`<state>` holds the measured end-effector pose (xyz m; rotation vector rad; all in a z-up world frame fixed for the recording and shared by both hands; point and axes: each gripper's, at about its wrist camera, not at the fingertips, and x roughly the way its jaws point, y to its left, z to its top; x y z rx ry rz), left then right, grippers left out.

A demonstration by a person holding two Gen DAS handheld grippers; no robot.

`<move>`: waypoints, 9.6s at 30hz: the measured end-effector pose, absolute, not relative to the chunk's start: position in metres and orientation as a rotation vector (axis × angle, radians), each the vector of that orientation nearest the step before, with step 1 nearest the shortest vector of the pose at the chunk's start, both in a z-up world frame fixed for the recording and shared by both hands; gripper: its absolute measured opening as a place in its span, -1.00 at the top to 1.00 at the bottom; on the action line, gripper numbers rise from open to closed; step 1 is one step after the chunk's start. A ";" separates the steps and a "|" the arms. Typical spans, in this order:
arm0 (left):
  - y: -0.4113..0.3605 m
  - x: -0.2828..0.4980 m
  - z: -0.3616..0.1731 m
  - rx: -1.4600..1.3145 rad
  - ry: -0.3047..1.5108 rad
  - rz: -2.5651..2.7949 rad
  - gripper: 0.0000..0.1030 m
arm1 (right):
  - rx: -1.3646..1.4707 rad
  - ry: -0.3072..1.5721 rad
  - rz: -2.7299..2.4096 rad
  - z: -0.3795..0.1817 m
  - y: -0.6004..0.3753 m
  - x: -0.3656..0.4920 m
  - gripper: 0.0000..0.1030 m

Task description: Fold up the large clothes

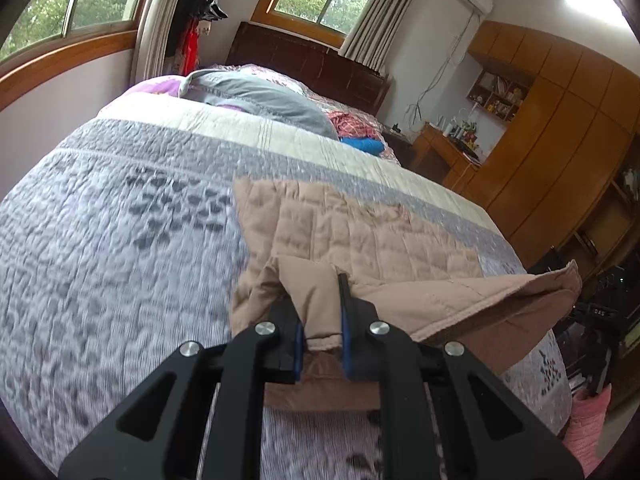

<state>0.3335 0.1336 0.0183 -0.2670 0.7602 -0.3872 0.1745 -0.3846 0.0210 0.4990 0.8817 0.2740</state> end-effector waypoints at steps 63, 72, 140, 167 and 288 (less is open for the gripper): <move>0.102 0.500 -0.074 -0.232 0.963 -0.349 0.15 | 0.515 1.077 0.148 -0.089 -0.412 0.332 0.37; 0.093 0.511 -0.087 -0.146 1.004 -0.241 0.63 | 0.466 1.050 0.100 -0.087 -0.401 0.340 0.76; -0.044 0.386 -0.090 0.102 0.992 -0.297 0.39 | 0.254 1.120 0.055 -0.097 -0.227 0.281 0.57; 0.125 0.451 -0.033 -0.143 0.984 -0.239 -0.41 | 0.463 0.957 0.022 -0.049 -0.391 0.262 -0.44; 0.110 0.259 -0.091 -0.139 1.017 -0.263 -0.01 | 0.237 1.233 0.155 -0.105 -0.280 0.085 0.65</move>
